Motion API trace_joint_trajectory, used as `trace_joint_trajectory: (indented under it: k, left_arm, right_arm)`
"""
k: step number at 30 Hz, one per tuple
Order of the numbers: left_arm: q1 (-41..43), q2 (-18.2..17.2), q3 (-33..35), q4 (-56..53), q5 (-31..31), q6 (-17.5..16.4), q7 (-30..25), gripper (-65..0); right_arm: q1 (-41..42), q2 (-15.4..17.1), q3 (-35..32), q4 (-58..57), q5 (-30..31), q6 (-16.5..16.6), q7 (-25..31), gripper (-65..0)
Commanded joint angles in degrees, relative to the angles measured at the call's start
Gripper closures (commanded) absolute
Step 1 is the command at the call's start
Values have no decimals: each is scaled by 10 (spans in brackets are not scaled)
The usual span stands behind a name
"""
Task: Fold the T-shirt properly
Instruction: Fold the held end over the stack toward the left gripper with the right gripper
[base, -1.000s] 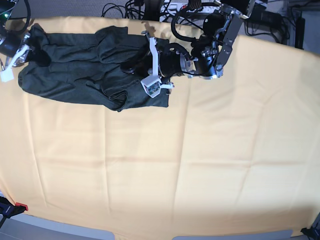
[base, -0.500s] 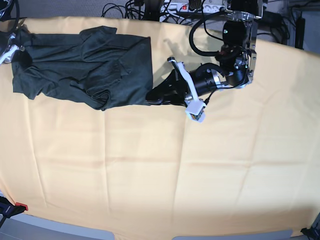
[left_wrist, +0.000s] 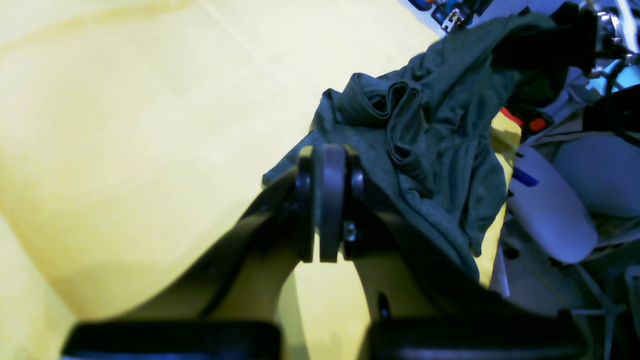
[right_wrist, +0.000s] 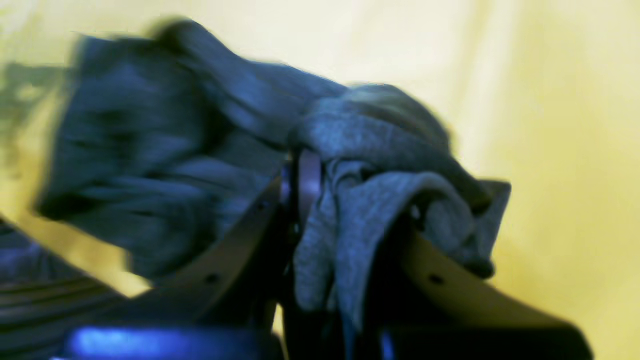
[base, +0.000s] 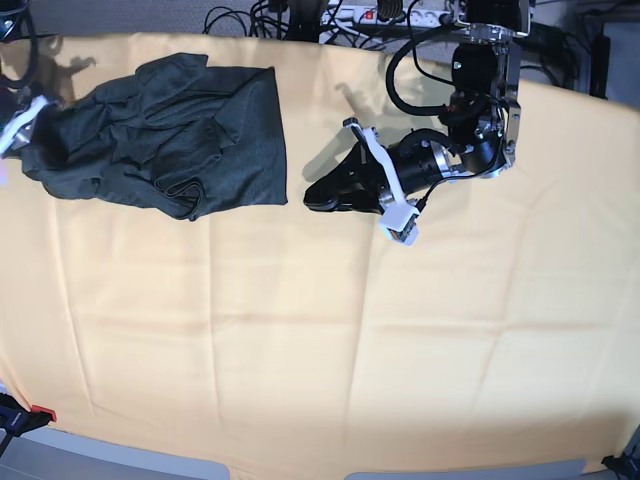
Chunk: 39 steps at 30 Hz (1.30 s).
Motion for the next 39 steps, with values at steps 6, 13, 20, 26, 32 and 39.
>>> trace_joint_trajectory:
  k: [6, 13, 20, 26, 32, 39]
  left_arm:
    - [-6, -3, -1, 11, -2, -5, -12, -44]
    - [-6, -20, -1, 11, -1, -5, -12, -44]
    - [-6, -30, -1, 11, -1, -5, -12, -44]
    - [-7, -32, -1, 11, 1, -5, -13, -44]
    - [-11, -32, -5, 11, 2, -5, -17, -44]
    - [-27, -37, -50, 11, 32, -5, -20, -44]
  right_arm:
    - [2, -53, 1, 117, 114, 1, -32, 0]
    - [6, -80, -124, 143, 114, 1, -32, 0]
    - [49, -80, -289, 142, 113, 1, -32, 0]
    - [77, -80, -413, 125, 10, 1, -32, 0]
    - [112, -80, -475, 118, -45, 1, -11, -463]
    - [119, -78, -418, 202, -2, 1, -32, -465]
